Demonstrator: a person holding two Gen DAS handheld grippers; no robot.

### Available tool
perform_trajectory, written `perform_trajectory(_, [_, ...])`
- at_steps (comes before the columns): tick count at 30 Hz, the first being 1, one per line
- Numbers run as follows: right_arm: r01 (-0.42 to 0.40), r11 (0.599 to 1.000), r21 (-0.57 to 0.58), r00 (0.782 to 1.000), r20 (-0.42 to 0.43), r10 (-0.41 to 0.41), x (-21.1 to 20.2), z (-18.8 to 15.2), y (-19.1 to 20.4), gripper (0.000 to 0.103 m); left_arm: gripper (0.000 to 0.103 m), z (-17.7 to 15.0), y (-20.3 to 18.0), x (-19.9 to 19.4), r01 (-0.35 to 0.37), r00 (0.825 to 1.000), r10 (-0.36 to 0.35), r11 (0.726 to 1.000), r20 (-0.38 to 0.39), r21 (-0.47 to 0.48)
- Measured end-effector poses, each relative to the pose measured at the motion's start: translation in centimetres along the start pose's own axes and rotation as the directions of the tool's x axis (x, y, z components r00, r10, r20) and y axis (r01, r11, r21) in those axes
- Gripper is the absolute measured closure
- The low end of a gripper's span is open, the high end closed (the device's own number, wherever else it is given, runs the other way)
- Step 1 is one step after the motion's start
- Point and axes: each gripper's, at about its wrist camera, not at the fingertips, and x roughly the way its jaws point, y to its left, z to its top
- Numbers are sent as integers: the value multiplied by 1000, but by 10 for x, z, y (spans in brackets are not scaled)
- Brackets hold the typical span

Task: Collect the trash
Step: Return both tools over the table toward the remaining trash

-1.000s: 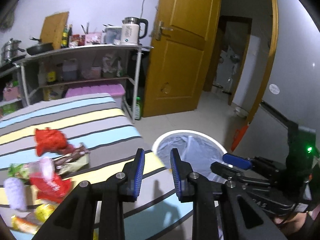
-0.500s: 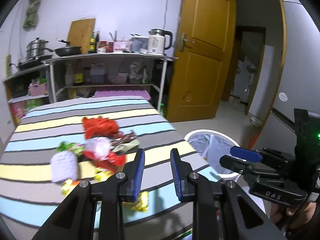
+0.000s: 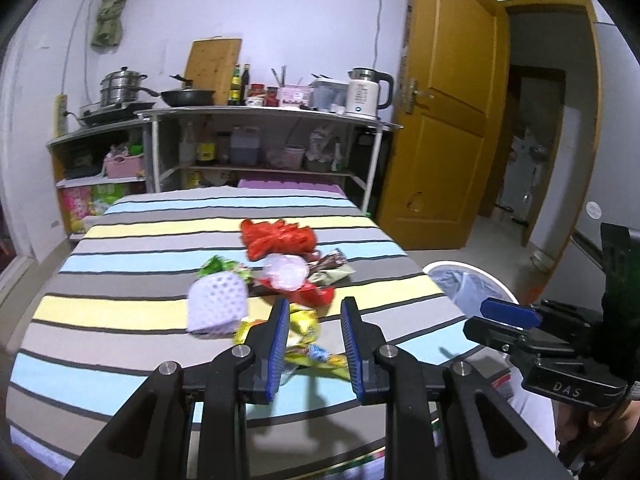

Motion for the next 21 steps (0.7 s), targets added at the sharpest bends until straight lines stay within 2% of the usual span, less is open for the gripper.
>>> perform_trajectory(6, [-41, 999, -32, 999, -28, 41, 15, -3, 11, 62, 77, -6, 21, 3, -36, 999, 36, 999, -19, -35])
perform_trajectory(8, [-53, 998, -46, 998, -36, 51, 20, -3, 15, 62, 71, -8, 26, 6, -39, 999, 37, 998, -30, -48])
perform_trajectory(9, [-55, 997, -49, 998, -39, 53, 23, -3, 16, 62, 67, -10, 29, 8, -37, 999, 34, 998, -38, -60])
perform_trajectory(11, [-57, 997, -52, 997, -46, 55, 27, -3, 18, 62, 64, -12, 32, 14, -30, 998, 26, 997, -54, -73])
perform_trajectory(21, [-48, 998, -47, 996, -72, 45, 39, -3, 11, 62, 63, -22, 28, 47, 32, 988, -52, 990, -143, -140])
